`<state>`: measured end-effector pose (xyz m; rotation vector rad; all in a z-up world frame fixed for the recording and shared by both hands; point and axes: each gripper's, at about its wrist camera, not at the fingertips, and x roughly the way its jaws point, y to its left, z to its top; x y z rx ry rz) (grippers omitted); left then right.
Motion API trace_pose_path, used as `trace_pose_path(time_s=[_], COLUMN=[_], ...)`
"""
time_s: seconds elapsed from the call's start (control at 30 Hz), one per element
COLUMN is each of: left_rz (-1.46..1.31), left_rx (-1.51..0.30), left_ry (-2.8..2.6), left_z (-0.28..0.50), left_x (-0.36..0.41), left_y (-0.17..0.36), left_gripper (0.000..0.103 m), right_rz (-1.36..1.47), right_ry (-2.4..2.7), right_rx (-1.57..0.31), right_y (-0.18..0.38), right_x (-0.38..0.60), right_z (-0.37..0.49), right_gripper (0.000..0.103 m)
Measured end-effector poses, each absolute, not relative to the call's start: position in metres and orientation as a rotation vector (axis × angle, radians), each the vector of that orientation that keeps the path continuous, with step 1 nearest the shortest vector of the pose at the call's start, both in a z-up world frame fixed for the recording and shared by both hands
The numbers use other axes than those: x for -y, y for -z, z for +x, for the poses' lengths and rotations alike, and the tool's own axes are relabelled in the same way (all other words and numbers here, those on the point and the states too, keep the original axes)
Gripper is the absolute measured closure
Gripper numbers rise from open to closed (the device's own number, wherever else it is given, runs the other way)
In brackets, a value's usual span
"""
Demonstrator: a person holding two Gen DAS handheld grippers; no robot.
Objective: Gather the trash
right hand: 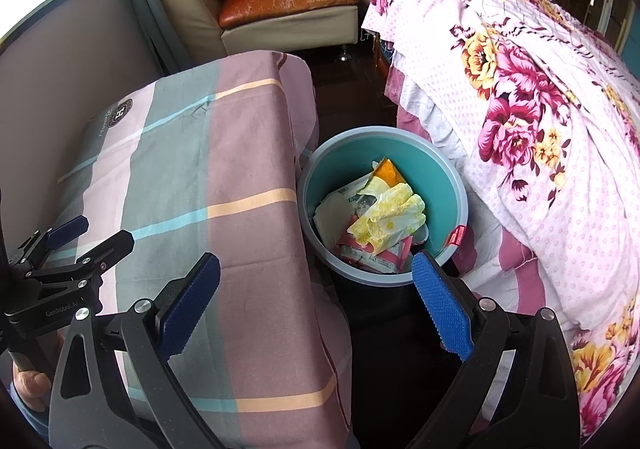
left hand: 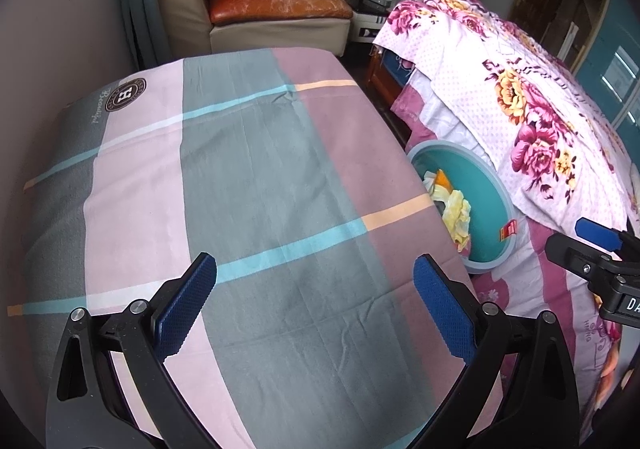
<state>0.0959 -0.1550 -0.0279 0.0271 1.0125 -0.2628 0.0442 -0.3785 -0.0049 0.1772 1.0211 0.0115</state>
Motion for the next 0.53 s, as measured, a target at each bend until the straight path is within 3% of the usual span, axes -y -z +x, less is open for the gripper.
trace_pose_path(time_s=[0.53], left_rz=[0.029], left_rx=[-1.061], left_ry=[0.25], left_z=[0.105], left_x=[0.156], left_y=[0.05], left_gripper=[0.004], right_rz=[0.182], right_ry=[0.028], right_rx=[-1.056], right_y=[0.029], right_x=[0.384], right_z=[0.056], right_gripper=[0.01])
